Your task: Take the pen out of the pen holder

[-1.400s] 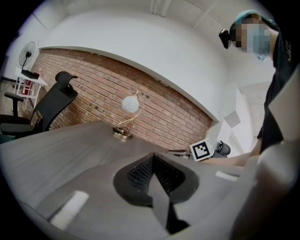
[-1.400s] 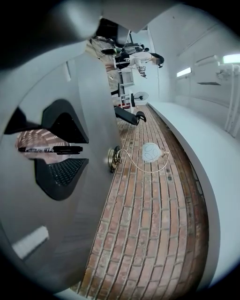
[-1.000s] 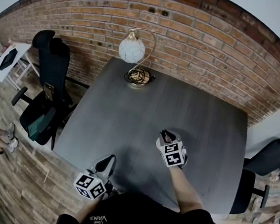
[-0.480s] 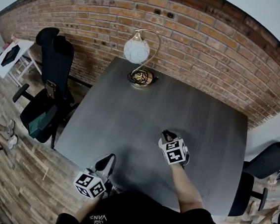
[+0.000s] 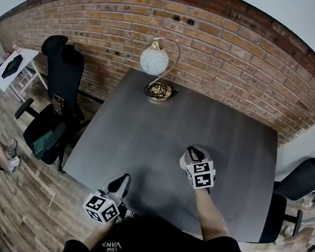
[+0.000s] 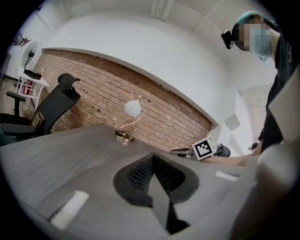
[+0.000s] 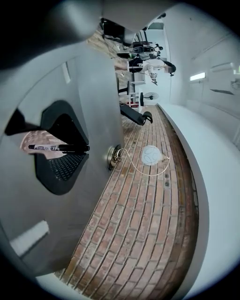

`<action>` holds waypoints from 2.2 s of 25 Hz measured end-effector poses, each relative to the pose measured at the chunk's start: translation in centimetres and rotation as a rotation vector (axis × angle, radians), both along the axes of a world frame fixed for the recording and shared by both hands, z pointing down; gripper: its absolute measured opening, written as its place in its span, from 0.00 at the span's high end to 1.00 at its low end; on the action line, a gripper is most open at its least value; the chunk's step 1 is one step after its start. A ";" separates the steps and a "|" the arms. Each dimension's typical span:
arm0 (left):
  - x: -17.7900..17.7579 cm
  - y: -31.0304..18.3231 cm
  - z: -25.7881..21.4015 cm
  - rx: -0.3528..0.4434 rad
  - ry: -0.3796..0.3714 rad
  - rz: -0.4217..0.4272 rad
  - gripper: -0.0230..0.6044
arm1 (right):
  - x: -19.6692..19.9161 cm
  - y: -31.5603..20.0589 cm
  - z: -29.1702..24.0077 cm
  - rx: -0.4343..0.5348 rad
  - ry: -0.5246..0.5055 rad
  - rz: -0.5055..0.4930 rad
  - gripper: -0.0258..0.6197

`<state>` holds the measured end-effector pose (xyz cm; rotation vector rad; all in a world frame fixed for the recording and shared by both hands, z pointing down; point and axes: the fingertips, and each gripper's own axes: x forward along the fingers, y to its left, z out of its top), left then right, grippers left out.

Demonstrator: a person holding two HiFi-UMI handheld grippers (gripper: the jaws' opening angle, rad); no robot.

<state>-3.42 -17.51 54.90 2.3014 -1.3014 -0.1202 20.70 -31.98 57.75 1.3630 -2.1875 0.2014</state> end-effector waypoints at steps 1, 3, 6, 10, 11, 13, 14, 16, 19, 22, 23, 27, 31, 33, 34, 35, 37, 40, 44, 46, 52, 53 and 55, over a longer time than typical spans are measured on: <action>-0.1 -0.1 -0.1 0.003 0.000 0.004 0.88 | 0.1 0.1 -0.3 0.008 -0.017 0.012 0.87; -0.1 -0.1 -0.2 0.008 0.000 0.014 0.88 | 0.3 0.4 -1.0 0.023 -0.050 0.034 0.87; -0.1 -0.3 -0.4 0.018 0.002 0.034 0.88 | 0.7 1.0 -2.2 0.045 -0.095 0.069 0.87; 0.0 -0.7 -0.6 0.029 0.004 0.069 0.88 | 1.2 1.8 -3.9 0.083 -0.153 0.113 0.87; 0.0 -0.8 -0.7 0.030 0.005 0.079 0.88 | 1.4 2.0 -4.4 0.093 -0.167 0.124 0.87; 0.0 -1.0 -0.8 0.033 0.008 0.100 0.88 | 1.6 2.5 -5.4 0.115 -0.196 0.147 0.87; 0.0 -1.1 -0.8 0.035 0.009 0.111 0.88 | 1.7 2.7 -5.9 0.126 -0.210 0.157 0.87; -0.1 -1.3 -0.9 0.039 0.011 0.132 0.88 | 1.7 3.1 -6.8 0.147 -0.237 0.176 0.87; 0.2 -1.6 -1.0 0.043 0.015 0.165 0.88 | 2.0 3.7 -8.1 0.176 -0.270 0.203 0.87; 0.5 -1.9 -1.1 0.046 0.018 0.198 0.88 | 2.3 4.4 -9.4 0.207 -0.303 0.226 0.87; 0.6 -2.0 -1.1 0.046 0.019 0.210 0.88 | 2.5 4.8 -9.8 0.216 -0.314 0.236 0.87; 1.0 -2.3 -0.9 0.045 0.022 0.257 0.88 | 2.9 6.3 -10.8 0.244 -0.351 0.275 0.87; 1.5 -2.5 -0.8 0.045 0.024 0.297 0.88 | 3.3 8.1 -11.0 0.253 -0.378 0.314 0.87; 1.8 -2.4 -0.8 0.045 0.025 0.321 0.88 | 3.4 9.2 -10.7 0.253 -0.385 0.338 0.87; 1.9 -2.4 -0.7 0.045 0.025 0.332 0.88 | 3.5 9.7 -10.5 0.252 -0.388 0.350 0.87; 2.0 -2.5 -0.7 0.044 0.025 0.344 0.88 | 3.6 10.2 -10.3 0.251 -0.392 0.362 0.87; 2.3 -2.5 -0.6 0.044 0.026 0.366 0.88 | 3.6 11.2 -10.0 0.248 -0.400 0.386 0.87; 2.7 -2.5 -0.5 0.044 0.027 0.397 0.88 | 3.6 12.6 -9.5 0.244 -0.410 0.416 0.87; 3.3 -2.4 -0.3 0.044 0.027 0.438 0.88 | 3.6 14.4 -8.8 0.245 -0.419 0.455 0.87; 3.5 -2.4 -0.2 0.045 0.027 0.457 0.88 | 3.5 15.2 -8.6 0.246 -0.425 0.473 0.87; 4.5 -2.2 -0.1 0.043 0.024 0.519 0.88 | 3.3 17.6 -7.9 0.250 -0.448 0.526 0.87; 4.7 -2.2 -0.1 0.043 0.024 0.530 0.88 | 3.2 17.9 -7.7 0.248 -0.450 0.532 0.87; 5.0 -2.0 0.0 0.043 0.024 0.551 0.88 | 2.8 18.6 -7.3 0.244 -0.455 0.542 0.87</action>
